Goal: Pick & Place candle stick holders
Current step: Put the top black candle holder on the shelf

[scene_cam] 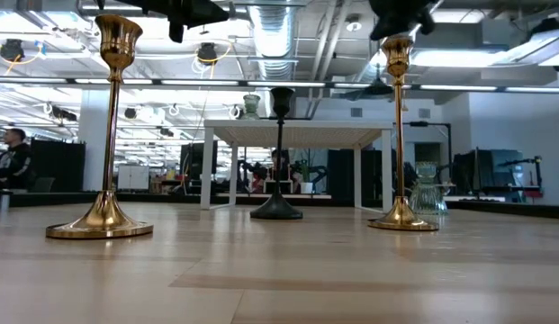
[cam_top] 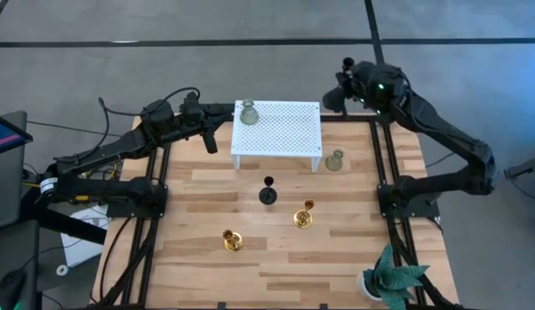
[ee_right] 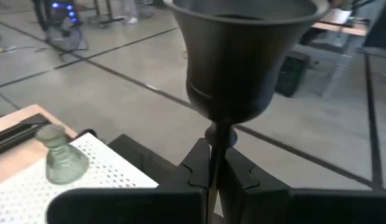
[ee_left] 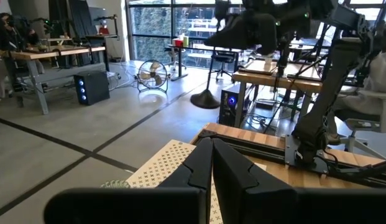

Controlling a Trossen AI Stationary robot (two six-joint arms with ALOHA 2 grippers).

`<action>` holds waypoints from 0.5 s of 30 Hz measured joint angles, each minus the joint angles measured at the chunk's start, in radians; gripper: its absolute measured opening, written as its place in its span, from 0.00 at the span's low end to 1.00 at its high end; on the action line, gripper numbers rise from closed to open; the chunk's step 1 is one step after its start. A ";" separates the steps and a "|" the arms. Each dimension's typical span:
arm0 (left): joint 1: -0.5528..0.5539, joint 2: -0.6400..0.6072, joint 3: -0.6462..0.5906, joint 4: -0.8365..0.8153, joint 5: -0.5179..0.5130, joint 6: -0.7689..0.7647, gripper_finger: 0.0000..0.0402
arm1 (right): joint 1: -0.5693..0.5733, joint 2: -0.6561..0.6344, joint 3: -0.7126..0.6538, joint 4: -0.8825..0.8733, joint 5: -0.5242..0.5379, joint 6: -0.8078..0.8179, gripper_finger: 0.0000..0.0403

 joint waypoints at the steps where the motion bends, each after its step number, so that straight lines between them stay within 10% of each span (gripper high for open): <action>1: 0.000 0.000 0.000 0.000 0.000 0.000 0.03 | 0.002 0.023 0.021 0.000 -0.012 -0.002 0.00; 15: 0.000 0.000 0.000 0.000 0.000 0.000 0.03 | 0.073 0.288 0.205 0.093 -0.159 -0.011 0.00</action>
